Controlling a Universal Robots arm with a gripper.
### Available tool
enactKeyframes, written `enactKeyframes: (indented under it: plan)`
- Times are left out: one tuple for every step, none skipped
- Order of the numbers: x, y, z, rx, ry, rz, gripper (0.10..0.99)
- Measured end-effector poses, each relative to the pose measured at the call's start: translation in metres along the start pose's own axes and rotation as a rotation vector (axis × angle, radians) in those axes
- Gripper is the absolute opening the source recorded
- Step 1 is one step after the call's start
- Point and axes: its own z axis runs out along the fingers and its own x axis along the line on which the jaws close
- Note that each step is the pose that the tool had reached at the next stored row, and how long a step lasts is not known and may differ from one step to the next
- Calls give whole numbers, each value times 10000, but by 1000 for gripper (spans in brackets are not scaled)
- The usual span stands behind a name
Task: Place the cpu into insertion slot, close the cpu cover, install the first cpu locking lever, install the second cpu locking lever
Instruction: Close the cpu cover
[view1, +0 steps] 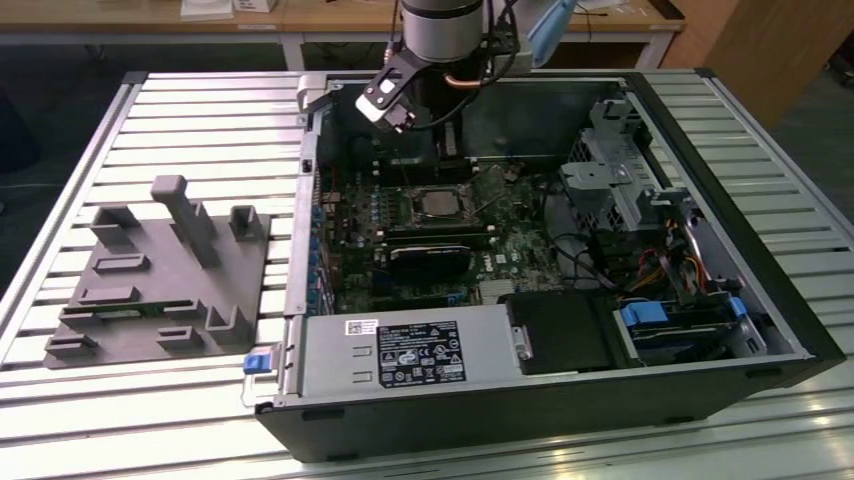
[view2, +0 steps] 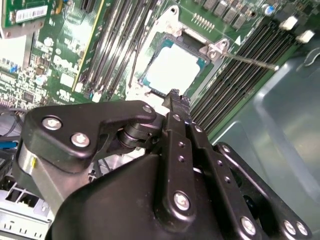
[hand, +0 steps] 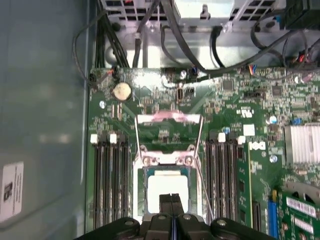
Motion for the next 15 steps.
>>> enactKeyframes:
  plan:
    - [1, 24, 3, 4, 1, -1, 106]
    - [2, 49, 5, 9, 2, 0, 106]
    - [3, 74, 8, 16, 3, 1, 106]
    - [3, 100, 11, 24, 3, 1, 106]
    - [4, 126, 13, 32, 3, 0, 106]
    - [5, 154, 16, 39, 2, 1, 106]
    - [6, 181, 19, 45, 2, 1, 106]
    - [7, 207, 22, 50, 2, 0, 106]
    - [8, 228, 24, 54, 1, 0, 106]
    - [8, 236, 25, 61, 3, 0, 106]
    - [8, 237, 24, 65, 6, 1, 106]
    - [8, 238, 20, 67, 8, 2, 106]
    - [9, 239, 14, 66, 11, 2, 106]
    - [9, 240, 4, 66, 12, 3, 106]
    - [8, 240, -3, 66, 12, 2, 106]
